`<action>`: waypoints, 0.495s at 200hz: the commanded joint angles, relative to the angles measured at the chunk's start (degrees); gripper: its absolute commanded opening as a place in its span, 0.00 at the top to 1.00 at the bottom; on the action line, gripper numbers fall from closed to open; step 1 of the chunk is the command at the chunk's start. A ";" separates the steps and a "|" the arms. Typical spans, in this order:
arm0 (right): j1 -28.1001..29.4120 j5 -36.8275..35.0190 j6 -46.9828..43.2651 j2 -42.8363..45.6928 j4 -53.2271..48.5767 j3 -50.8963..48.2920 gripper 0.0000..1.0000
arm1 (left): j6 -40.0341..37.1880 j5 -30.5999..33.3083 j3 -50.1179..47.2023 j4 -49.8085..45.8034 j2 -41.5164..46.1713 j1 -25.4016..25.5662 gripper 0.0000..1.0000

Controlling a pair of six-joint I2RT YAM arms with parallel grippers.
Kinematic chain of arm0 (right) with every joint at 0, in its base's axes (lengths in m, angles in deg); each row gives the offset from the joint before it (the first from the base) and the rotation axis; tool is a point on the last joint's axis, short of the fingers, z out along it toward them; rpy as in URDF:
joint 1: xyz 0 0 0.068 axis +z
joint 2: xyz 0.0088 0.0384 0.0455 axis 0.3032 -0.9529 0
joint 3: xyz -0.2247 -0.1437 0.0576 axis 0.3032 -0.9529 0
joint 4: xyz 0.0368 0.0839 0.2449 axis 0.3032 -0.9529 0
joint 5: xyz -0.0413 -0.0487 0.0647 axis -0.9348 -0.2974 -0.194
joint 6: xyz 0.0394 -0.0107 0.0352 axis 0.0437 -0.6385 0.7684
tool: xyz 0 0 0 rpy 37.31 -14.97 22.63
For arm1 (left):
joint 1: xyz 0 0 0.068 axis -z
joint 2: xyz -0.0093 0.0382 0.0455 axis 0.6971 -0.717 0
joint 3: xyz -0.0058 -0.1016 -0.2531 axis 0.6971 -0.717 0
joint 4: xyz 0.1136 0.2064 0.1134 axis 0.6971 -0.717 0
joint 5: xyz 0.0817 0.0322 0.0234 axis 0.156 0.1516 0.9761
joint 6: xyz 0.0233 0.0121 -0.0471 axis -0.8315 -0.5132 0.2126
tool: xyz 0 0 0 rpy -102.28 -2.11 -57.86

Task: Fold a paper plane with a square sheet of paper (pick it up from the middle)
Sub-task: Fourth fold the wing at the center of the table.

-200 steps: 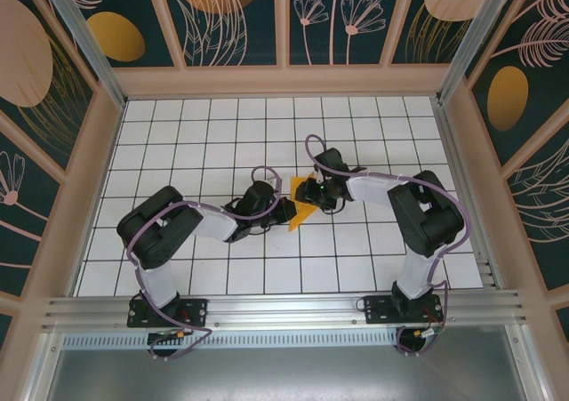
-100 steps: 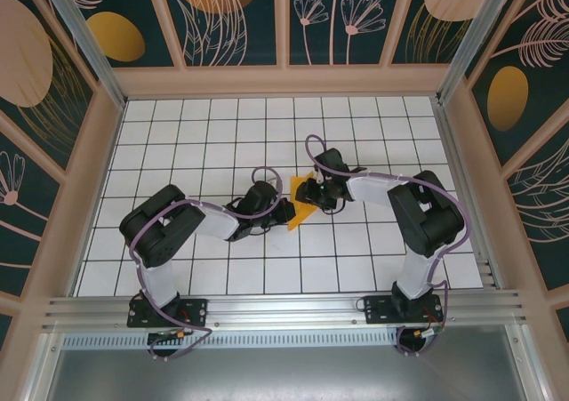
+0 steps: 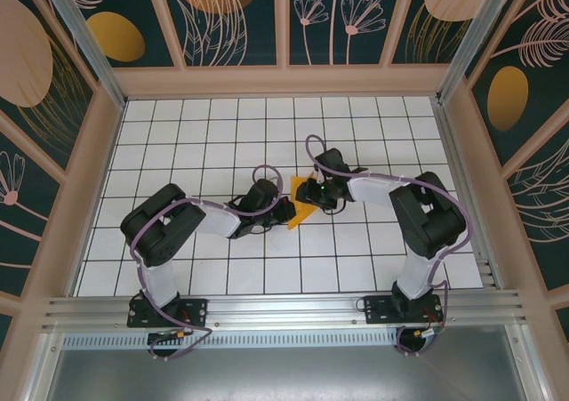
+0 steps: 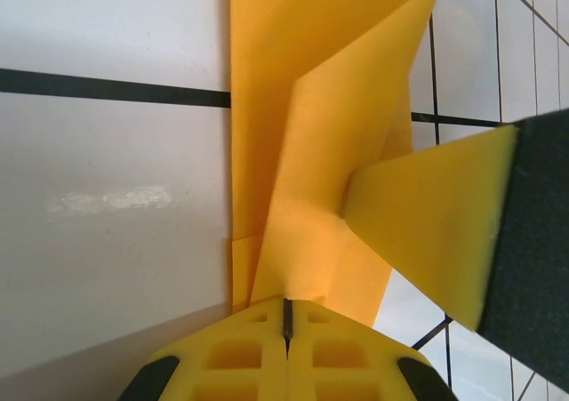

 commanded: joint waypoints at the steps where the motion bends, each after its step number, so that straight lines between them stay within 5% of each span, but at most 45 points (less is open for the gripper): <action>1: -2.10 -2.36 -1.42 3.74 -4.30 -1.71 0.51 | 0.66 0.84 0.41 -5.48 -2.69 -0.23 0.96; 38: -3.56 5.07 -4.57 8.90 1.46 -3.92 0.55 | 0.59 1.29 0.69 -6.80 -3.01 -0.23 0.98; 63: -3.66 10.99 -6.28 7.02 4.61 -4.76 0.71 | 0.66 1.22 0.83 -7.01 -3.17 -0.25 0.99; 99: -3.66 16.25 -7.69 3.32 7.20 -4.65 0.81 | 0.56 1.13 1.04 -7.63 -3.27 -0.24 0.99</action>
